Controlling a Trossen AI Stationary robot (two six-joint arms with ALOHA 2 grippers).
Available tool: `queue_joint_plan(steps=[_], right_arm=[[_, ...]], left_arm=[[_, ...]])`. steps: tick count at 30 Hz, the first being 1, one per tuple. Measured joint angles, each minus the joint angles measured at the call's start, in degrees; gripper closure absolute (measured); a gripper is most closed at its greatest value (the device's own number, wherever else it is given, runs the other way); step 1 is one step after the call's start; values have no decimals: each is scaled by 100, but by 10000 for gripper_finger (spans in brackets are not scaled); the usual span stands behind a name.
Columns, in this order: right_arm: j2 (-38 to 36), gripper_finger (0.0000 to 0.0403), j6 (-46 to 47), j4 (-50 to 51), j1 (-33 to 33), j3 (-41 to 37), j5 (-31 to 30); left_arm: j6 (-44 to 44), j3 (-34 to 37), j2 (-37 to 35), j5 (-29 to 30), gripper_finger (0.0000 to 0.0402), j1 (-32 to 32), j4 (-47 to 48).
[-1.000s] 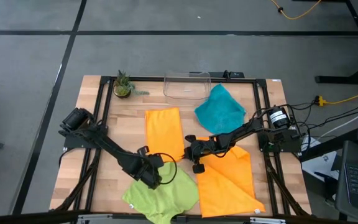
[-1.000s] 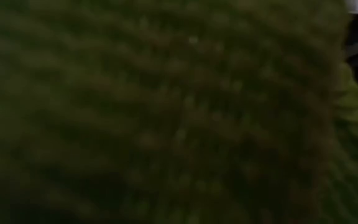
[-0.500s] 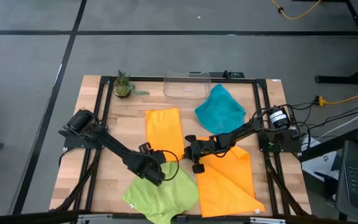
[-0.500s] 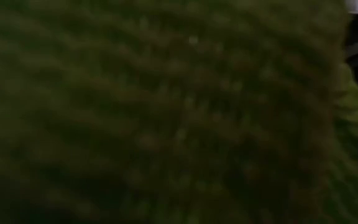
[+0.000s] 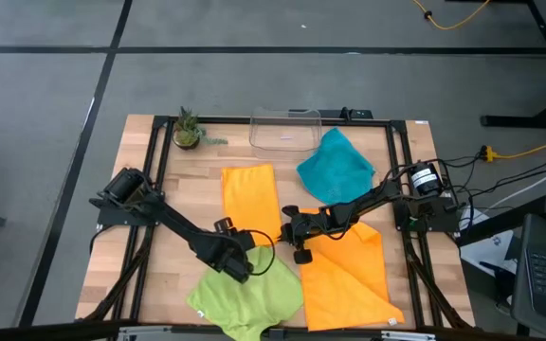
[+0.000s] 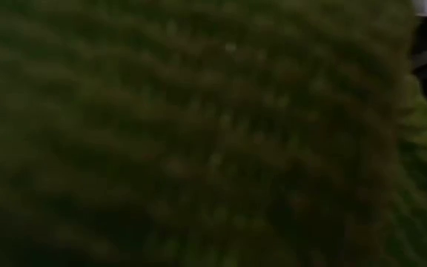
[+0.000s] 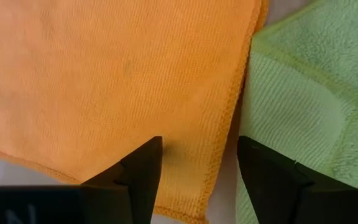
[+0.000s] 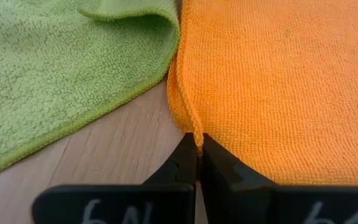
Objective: Fold microfiber towels
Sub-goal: Fold the orange microfiber cloth
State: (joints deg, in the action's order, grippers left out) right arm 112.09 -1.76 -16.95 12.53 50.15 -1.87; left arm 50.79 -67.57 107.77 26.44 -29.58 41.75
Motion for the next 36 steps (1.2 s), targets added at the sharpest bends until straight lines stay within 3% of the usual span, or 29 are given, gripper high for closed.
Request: queue_joint_plan(steps=[10,18,32,36], right_arm=[[0,395,9,-4,0,0,0],[0,395,11,-2,0,0,0],[0,395,15,-11,0,-2,0],[0,395,15,-11,0,-2,0]], left_arm=[[-59,-33,313,-47,200,224,206],[357,1,8,-70,212,146,1245],[266,2,26,-69,224,185,1077],[173,2,26,-75,249,106,1067]])
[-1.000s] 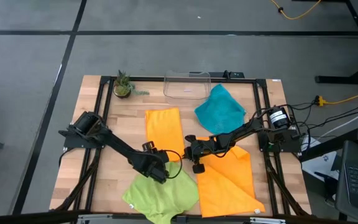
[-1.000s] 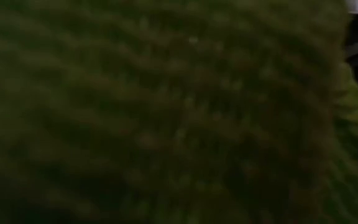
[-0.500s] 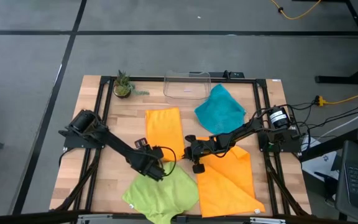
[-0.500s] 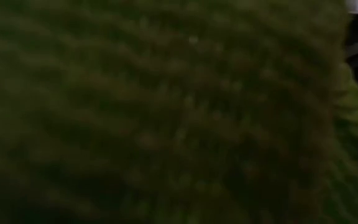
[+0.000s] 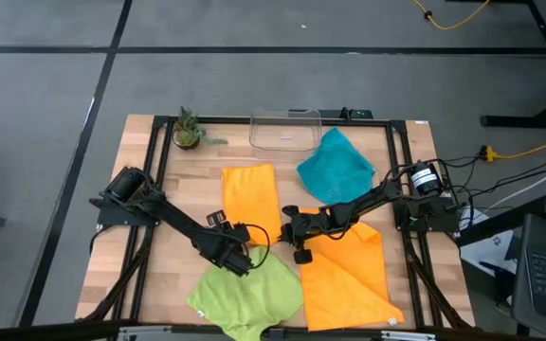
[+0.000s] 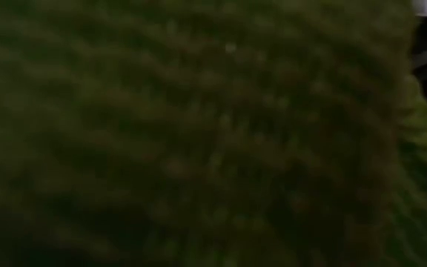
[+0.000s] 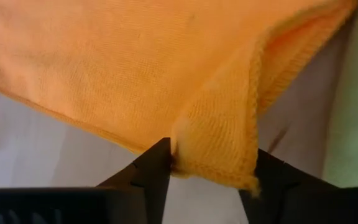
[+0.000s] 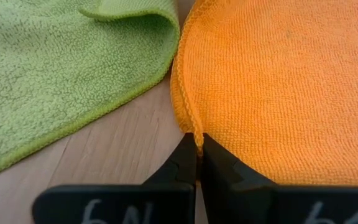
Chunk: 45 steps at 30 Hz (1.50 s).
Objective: Fold microfiber towels
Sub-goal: Fold the orange microfiber cloth
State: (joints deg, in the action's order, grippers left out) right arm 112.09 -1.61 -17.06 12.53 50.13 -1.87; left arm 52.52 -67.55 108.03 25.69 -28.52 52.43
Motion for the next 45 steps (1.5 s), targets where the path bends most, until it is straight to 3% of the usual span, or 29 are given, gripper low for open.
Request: queue_joint_plan(steps=[7,9,17,27,35,38,45], right_arm=[[0,395,2,0,0,0,0],[0,395,4,0,0,1,0],[-163,395,265,143,-7,-18,233],[-885,395,326,785,0,-19,293],[-898,395,712,1545,59,367,645],[-899,395,383,1799,108,653,402],[-903,395,-616,2152,-57,1254,-865]], left_arm=[[-38,0,0,-26,376,-152,-32],[-22,-1,0,-27,392,-166,-50],[-58,-110,-28,-202,400,-166,52],[-73,-1264,-61,-86,401,-205,1523],[-158,-1384,-63,-364,401,-260,1402],[-209,-1382,-62,-280,401,-318,1511],[-178,-1381,-62,449,401,-248,2212]])
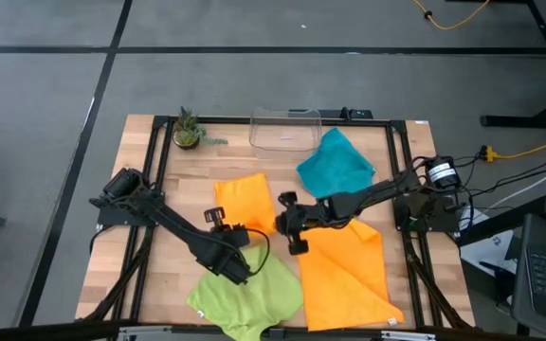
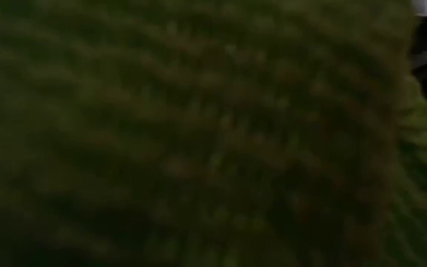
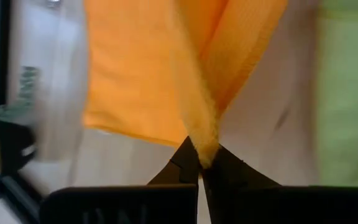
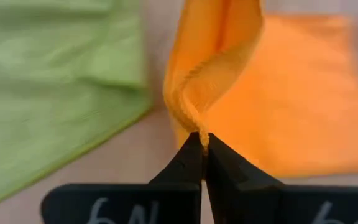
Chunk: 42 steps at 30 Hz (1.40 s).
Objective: Fold microfiber towels
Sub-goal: Fold the orange microfiber cloth
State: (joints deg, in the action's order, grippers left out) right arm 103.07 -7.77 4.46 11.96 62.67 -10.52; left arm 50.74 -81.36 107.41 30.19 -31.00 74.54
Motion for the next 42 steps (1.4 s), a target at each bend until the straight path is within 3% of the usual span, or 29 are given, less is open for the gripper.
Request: queue_joint_plan(steps=[7,13,31,34,42], right_arm=[[34,395,-458,-113,-631,79,-230],[362,395,-518,-647,-1167,88,451],[1097,379,-718,-1092,-1969,422,456],[1097,354,-651,-1110,-1989,422,458],[1097,269,-645,-1144,-2006,422,367]], left_arm=[[-16,179,1,89,401,302,502],[-31,850,1,90,401,711,277],[-459,1401,3,893,400,1665,-83],[-443,1463,3,756,381,1838,-83],[-431,1657,3,664,285,2189,-212]])
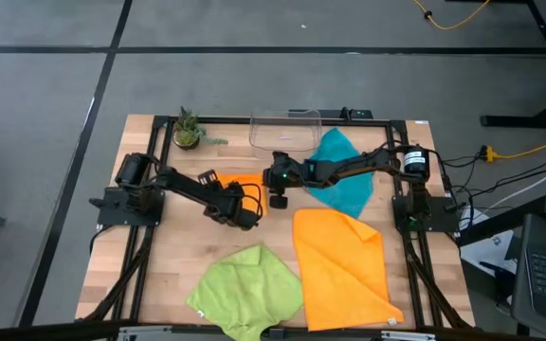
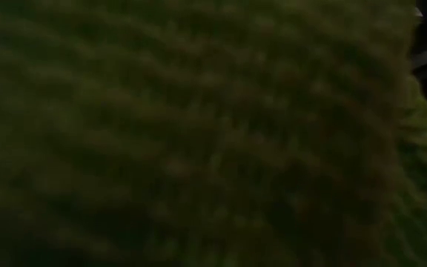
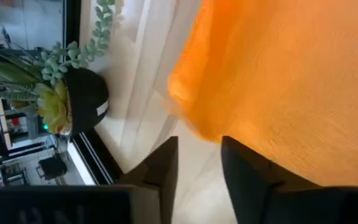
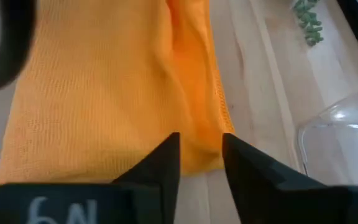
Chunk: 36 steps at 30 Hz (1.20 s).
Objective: Fold microfiber towels
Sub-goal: Fold the orange microfiber cloth
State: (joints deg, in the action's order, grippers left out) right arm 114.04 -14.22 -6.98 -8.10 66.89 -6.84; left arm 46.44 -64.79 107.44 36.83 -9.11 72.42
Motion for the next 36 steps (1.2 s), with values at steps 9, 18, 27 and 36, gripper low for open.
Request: queue_joint_plan(steps=[9,18,27,36], right_arm=[[-215,230,243,136,-4,5,-593],[-860,229,924,1493,6,7,1091],[-839,229,962,1392,167,-314,1792],[-835,229,1686,307,428,-671,1655]], left_arm=[[581,-337,0,262,255,59,1272],[443,-374,-717,-741,261,-100,1080],[149,911,-2042,-1344,261,-255,-1090],[128,1975,-2228,-1370,261,-343,-3456]])
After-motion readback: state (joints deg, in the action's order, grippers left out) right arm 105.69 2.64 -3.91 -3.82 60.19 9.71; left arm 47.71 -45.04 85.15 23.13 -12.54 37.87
